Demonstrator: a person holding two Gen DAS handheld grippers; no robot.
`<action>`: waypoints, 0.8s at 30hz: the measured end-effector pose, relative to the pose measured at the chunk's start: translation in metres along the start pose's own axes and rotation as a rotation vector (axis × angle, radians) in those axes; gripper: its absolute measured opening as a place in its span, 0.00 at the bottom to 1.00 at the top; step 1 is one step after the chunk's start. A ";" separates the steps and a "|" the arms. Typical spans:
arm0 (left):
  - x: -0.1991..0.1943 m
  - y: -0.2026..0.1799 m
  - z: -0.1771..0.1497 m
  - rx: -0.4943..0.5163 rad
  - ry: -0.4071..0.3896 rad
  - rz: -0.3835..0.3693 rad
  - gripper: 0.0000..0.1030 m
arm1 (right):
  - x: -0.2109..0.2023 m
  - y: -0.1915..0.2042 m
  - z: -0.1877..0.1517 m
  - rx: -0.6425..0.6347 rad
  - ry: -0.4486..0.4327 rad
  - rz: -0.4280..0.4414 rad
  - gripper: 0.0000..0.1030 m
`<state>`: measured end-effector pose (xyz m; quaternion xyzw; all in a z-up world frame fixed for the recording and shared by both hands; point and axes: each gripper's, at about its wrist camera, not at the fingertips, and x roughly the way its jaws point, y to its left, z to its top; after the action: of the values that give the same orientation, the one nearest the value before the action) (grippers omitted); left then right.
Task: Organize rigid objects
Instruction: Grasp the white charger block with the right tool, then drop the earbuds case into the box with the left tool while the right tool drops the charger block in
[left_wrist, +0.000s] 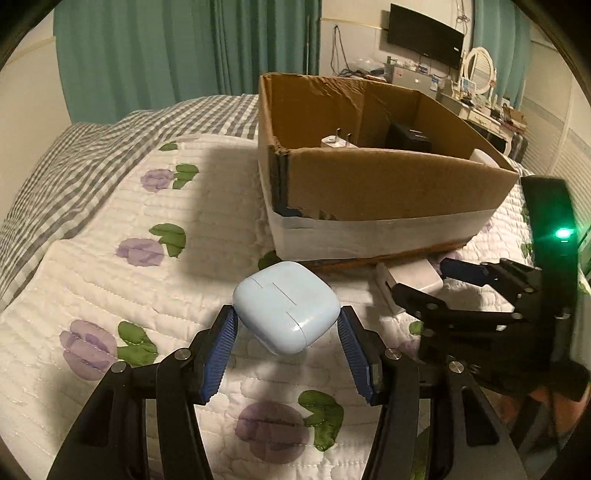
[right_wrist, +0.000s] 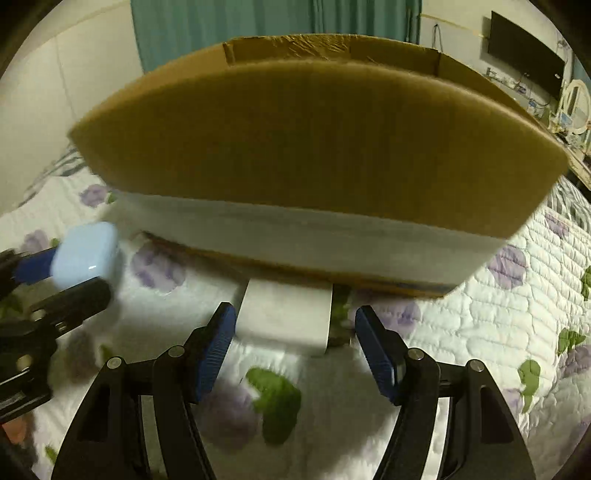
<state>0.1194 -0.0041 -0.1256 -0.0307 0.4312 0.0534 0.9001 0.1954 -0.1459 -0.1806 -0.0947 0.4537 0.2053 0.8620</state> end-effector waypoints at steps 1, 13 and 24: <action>0.001 0.001 0.000 -0.006 0.003 -0.005 0.55 | 0.005 0.000 0.001 0.008 0.013 -0.004 0.66; -0.003 -0.002 -0.002 -0.005 0.008 -0.030 0.55 | -0.006 0.017 -0.019 -0.059 0.036 -0.060 0.64; -0.055 -0.003 -0.018 -0.007 -0.046 -0.053 0.55 | -0.092 0.028 -0.058 0.003 -0.039 -0.037 0.64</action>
<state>0.0714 -0.0123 -0.0937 -0.0440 0.4095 0.0315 0.9107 0.0937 -0.1657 -0.1377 -0.0974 0.4353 0.1905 0.8745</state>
